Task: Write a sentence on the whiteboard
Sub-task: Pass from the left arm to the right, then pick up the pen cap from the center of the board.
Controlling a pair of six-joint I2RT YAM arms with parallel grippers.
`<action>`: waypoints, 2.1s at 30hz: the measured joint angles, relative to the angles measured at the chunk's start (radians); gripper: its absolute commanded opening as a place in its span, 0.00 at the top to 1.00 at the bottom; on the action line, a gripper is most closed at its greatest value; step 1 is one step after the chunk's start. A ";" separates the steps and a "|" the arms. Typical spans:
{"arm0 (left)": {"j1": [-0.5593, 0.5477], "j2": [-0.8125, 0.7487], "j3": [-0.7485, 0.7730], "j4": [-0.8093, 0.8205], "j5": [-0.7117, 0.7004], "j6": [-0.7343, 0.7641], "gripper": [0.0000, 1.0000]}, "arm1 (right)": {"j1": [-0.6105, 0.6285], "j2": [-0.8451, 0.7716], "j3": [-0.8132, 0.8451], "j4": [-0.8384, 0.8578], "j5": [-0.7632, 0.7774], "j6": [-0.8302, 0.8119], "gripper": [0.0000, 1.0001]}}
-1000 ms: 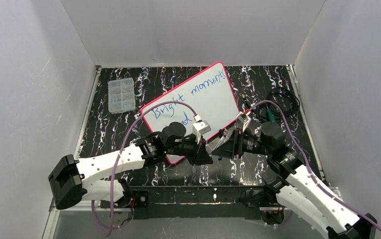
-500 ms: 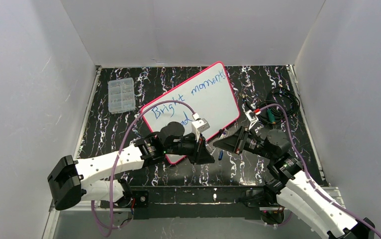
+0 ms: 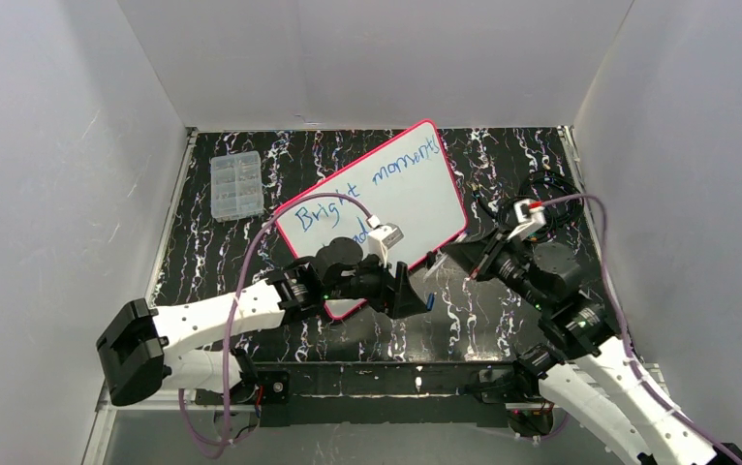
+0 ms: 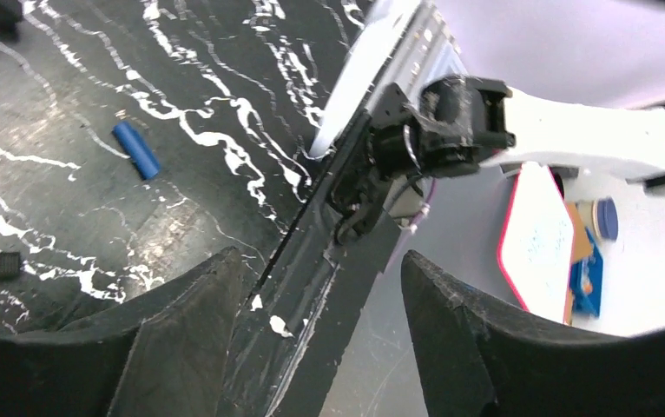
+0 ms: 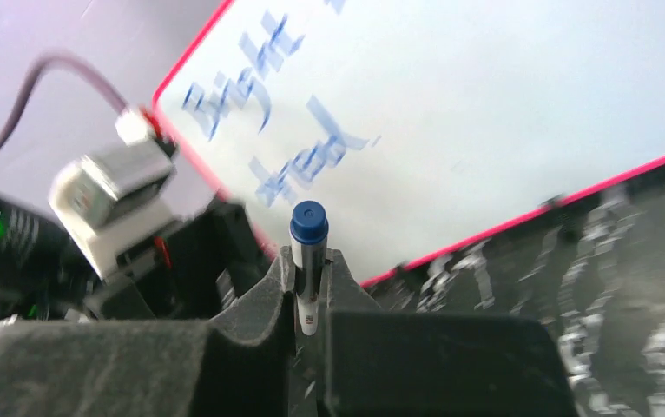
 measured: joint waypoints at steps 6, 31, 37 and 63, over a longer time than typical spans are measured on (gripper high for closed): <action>-0.008 0.076 0.012 -0.057 -0.142 -0.073 0.34 | -0.001 0.046 0.208 -0.190 0.414 -0.244 0.99; -0.149 0.699 0.488 -0.432 -0.470 0.094 0.55 | -0.014 0.114 0.185 -0.282 0.796 -0.454 0.99; -0.148 0.731 0.538 -0.441 -0.495 0.098 0.58 | -0.014 0.098 0.185 -0.279 0.795 -0.454 0.99; -0.115 0.692 0.407 -0.295 -0.529 0.061 1.00 | -0.015 0.108 0.202 -0.367 0.634 -0.423 0.99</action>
